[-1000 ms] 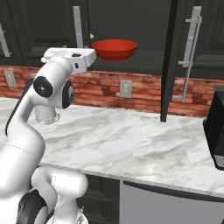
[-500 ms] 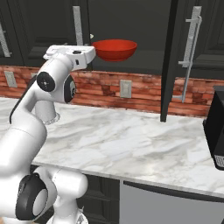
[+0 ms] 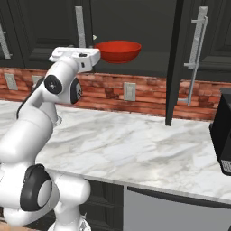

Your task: Move the bowls from the cabinet to the plates on the dining table.

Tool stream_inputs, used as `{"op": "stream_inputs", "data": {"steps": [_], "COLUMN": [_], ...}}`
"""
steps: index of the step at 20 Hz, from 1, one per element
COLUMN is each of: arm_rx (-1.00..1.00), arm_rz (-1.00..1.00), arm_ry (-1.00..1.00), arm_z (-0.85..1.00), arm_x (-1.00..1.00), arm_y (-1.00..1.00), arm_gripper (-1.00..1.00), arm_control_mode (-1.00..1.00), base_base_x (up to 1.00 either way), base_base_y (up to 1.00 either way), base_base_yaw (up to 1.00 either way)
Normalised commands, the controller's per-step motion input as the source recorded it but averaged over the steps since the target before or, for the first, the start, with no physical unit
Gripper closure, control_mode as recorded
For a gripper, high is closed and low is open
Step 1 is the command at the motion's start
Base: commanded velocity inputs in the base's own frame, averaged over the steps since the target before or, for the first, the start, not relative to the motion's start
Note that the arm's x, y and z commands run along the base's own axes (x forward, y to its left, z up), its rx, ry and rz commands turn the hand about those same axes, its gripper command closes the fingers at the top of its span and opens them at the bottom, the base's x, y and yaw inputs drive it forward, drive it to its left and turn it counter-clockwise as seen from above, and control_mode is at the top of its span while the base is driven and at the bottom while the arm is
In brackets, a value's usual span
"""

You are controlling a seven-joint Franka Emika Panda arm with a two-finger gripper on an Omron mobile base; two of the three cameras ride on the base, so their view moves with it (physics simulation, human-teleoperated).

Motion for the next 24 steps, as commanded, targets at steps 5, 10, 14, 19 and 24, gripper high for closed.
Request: {"op": "stream_inputs", "data": {"steps": [5,10,14,19,24], "arm_rx": [0.02,0.01,0.01,0.02,0.02], "arm_rz": [0.0,0.0,0.0,0.0,0.0], "arm_ry": [-0.02,-0.04,-0.03,-0.02,-0.03], "arm_z": [-0.08,-0.03,0.0,0.0,0.0], "arm_x": [0.3,0.25,0.29,0.26,0.18], "arm_y": [0.04,0.03,0.03,0.0,0.0], "arm_gripper": [-1.0,-1.0,-1.0,-1.0,1.0], "arm_control_mode": [-1.0,-1.0,-1.0,-1.0,-1.0], "base_base_x": [0.0,0.0,0.0,0.0,0.0], "base_base_y": [0.0,0.0,0.0,0.0,0.0], "base_base_yaw": [0.0,0.0,0.0,0.0,0.0]}}
